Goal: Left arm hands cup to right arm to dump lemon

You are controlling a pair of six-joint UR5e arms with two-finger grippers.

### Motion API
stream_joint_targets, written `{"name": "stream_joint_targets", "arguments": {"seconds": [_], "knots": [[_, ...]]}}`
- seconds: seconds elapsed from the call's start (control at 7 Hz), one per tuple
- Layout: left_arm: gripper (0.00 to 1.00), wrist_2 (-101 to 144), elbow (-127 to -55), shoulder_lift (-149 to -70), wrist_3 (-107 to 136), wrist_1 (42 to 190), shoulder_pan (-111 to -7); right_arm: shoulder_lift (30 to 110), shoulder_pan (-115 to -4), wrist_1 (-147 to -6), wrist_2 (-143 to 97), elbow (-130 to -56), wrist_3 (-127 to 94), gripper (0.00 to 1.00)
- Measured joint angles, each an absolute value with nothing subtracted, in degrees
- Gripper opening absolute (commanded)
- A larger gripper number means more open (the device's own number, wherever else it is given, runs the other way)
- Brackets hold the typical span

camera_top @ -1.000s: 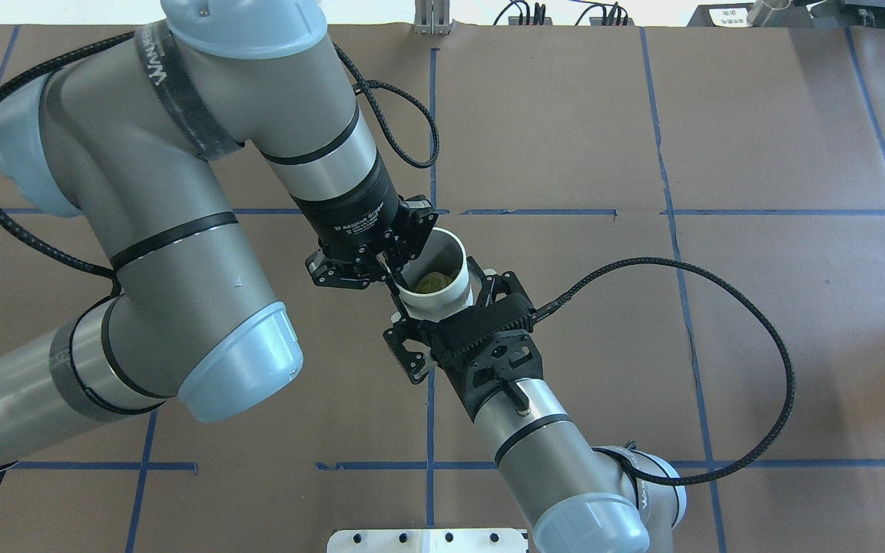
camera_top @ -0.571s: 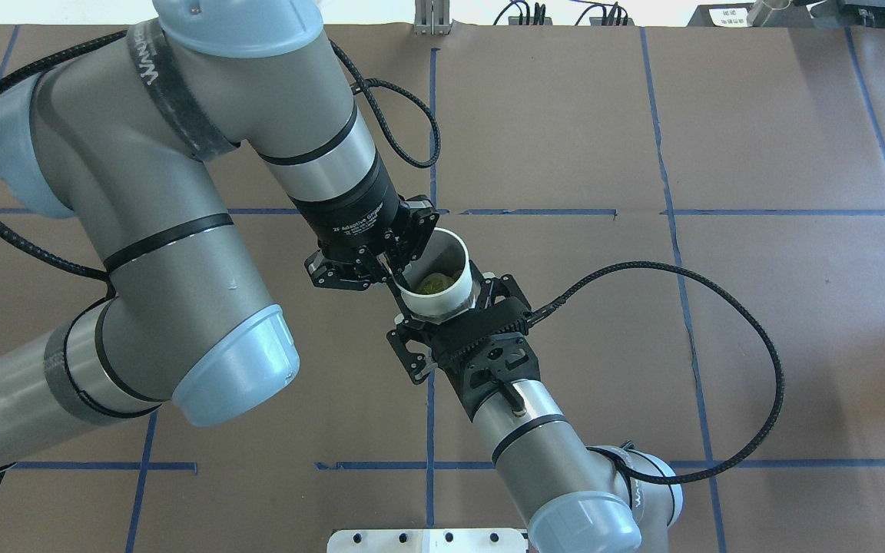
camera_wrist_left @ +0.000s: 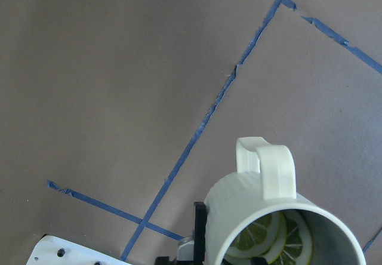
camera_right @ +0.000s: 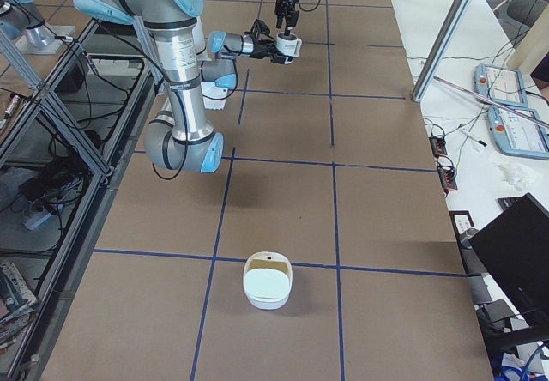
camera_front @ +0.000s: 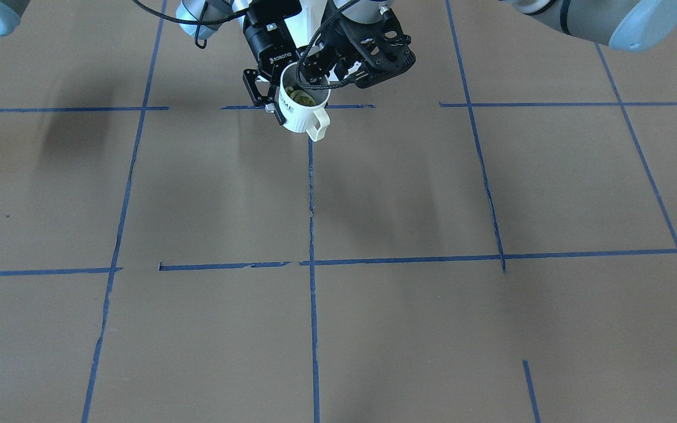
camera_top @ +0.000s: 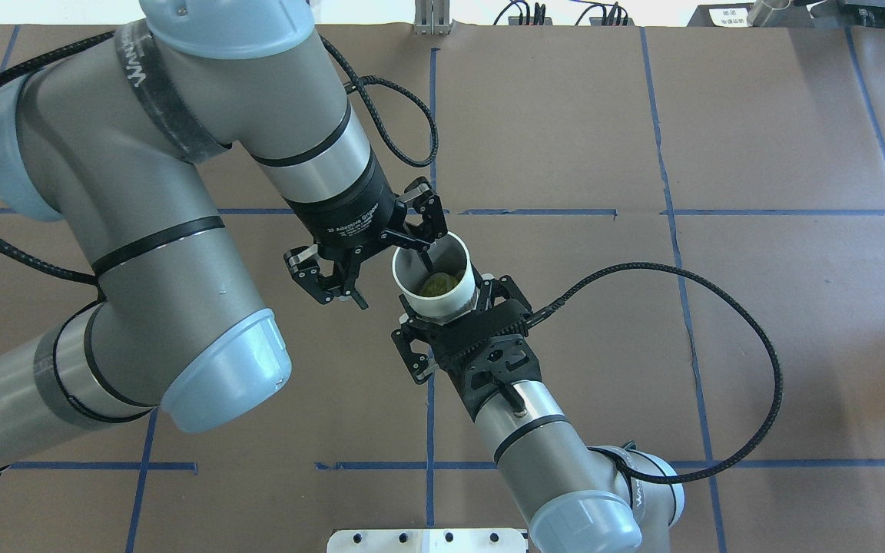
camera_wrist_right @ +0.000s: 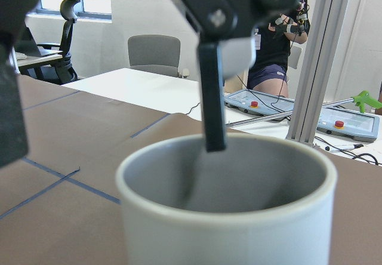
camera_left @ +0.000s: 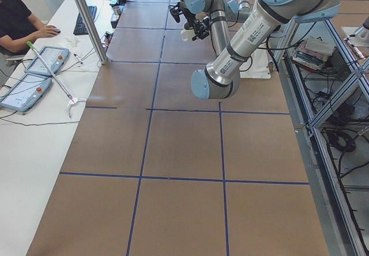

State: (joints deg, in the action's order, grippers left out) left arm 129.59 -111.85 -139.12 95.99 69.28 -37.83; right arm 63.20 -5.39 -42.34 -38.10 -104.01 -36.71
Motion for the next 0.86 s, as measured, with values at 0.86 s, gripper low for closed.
{"name": "stream_joint_targets", "arguments": {"seconds": [0.86], "knots": [[1.00,127.5,-116.8,-135.3,95.0,69.5,-42.7,81.6,-6.4,-25.8,-30.8,-111.6,-44.4,0.11]]}}
